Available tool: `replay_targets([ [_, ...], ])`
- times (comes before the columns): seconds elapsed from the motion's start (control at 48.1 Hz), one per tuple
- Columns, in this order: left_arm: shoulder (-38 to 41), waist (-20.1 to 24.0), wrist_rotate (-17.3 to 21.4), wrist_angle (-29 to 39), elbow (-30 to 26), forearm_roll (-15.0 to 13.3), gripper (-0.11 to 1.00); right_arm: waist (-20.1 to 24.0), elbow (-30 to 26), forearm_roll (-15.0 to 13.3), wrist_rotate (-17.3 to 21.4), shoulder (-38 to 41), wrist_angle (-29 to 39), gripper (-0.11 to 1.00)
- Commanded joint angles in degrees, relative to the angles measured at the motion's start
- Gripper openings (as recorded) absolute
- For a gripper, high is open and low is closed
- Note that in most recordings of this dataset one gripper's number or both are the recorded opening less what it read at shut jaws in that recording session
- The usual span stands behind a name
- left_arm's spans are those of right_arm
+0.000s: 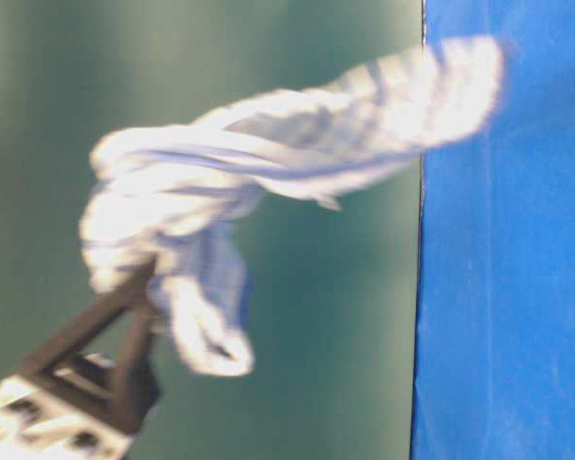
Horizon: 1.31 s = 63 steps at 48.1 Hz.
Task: Hand over the towel.
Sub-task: 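Lift the towel with the left gripper toward the table center, then move the right gripper to the towel and grasp it beside the left gripper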
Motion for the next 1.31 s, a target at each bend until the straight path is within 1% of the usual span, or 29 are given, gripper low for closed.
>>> replay_targets([
  [0.0, -1.58, -0.53, 0.09, -2.46, 0.18, 0.09, 0.08, 0.00, -0.79, 0.00, 0.09, 0.44, -0.18, 0.00],
  [0.187, -1.93, -1.05, 0.00, -3.16, 0.44, 0.09, 0.08, 0.00, -0.88, 0.18, 0.18, 0.44, -0.09, 0.00],
  [0.395, -1.93, -1.58, 0.00, -3.34, 0.53, 0.09, 0.08, 0.00, -0.97, 0.26, 1.49, 0.97, -0.53, 0.00],
  [0.582, -1.85, -1.76, 0.00, -3.43, 0.44, 0.09, 0.08, -0.09, -1.58, 0.35, 2.02, 3.52, -2.29, 0.01],
  [0.603, -1.85, -1.76, 0.00, -3.43, 0.44, 0.09, 0.08, 0.00, -1.76, 0.35, 2.20, 4.04, -2.64, 0.03],
  [0.624, -1.85, -1.85, 0.00, -3.43, 0.44, 0.09, 0.08, 0.00, -1.93, 0.35, 2.55, 4.83, -3.16, 0.06],
  [0.769, -1.67, -1.93, 0.00, -3.52, 0.26, 0.09, 0.08, -0.53, -3.96, 0.35, 3.08, 10.55, -6.24, 0.54],
  [0.811, -1.67, -2.02, 0.09, -3.52, 0.26, 0.09, 0.08, -0.88, -4.75, 0.44, 3.16, 12.48, -7.03, 0.63],
  [0.852, -1.58, -2.02, 0.00, -3.52, 0.26, 0.09, 0.08, -1.05, -5.71, 0.44, 3.25, 14.59, -7.47, 0.70],
  [0.894, -1.58, -2.02, 0.00, -3.52, 0.26, 0.09, 0.08, -1.05, -6.94, 0.35, 3.25, 16.61, -7.82, 0.73],
  [1.081, -1.58, -1.93, 0.09, -3.52, 0.18, 0.09, 0.08, -1.14, -14.15, 0.44, 4.22, 27.16, -8.53, 0.73],
  [1.289, -1.49, -2.02, 0.09, -3.52, 0.18, 0.09, 0.08, -1.05, -23.03, 0.35, 4.22, 37.35, -8.44, 0.73],
])
